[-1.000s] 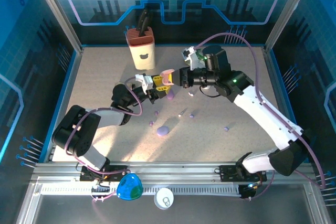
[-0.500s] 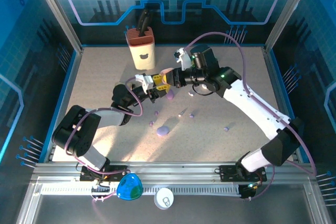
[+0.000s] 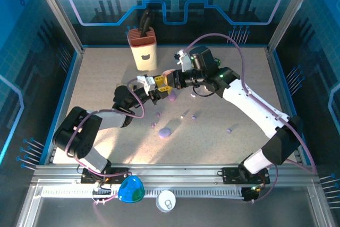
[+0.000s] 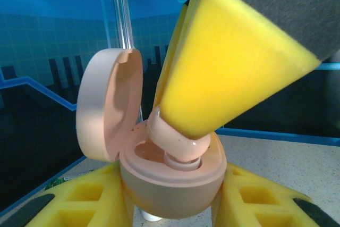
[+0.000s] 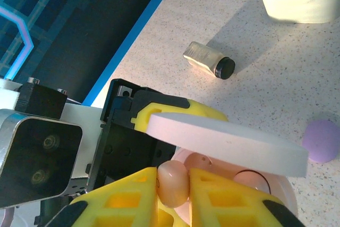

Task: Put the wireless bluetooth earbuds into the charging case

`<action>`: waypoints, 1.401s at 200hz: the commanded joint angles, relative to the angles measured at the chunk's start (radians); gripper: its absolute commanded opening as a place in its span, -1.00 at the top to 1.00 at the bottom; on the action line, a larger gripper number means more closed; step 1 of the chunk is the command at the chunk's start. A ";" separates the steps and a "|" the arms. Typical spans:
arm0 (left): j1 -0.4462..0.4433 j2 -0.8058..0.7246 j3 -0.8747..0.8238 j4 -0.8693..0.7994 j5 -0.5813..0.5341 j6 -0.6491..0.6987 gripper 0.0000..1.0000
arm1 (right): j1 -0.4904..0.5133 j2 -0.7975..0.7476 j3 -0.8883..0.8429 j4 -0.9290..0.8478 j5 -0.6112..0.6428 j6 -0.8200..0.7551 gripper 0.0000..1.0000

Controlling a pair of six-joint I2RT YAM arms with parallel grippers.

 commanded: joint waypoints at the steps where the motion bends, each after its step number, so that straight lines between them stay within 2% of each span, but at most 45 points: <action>1: -0.008 -0.030 -0.007 0.039 -0.005 0.031 0.28 | 0.010 0.010 0.037 -0.027 0.028 -0.010 0.51; 66: -0.008 -0.029 -0.008 0.039 -0.002 0.034 0.28 | 0.011 0.000 0.042 -0.043 0.046 -0.014 0.45; 108: -0.006 -0.020 -0.010 0.039 -0.012 0.043 0.28 | 0.011 -0.041 0.021 0.006 -0.006 -0.022 0.34; 170: -0.006 -0.008 -0.013 0.039 -0.011 0.046 0.27 | -0.009 -0.116 0.001 0.069 -0.085 -0.070 0.31; 218: -0.006 -0.011 -0.023 0.039 -0.006 0.055 0.27 | -0.042 -0.047 0.104 -0.004 -0.058 -0.088 0.31; 280: -0.006 -0.035 -0.027 0.039 -0.012 0.051 0.27 | -0.062 0.103 0.218 -0.088 -0.084 -0.089 0.31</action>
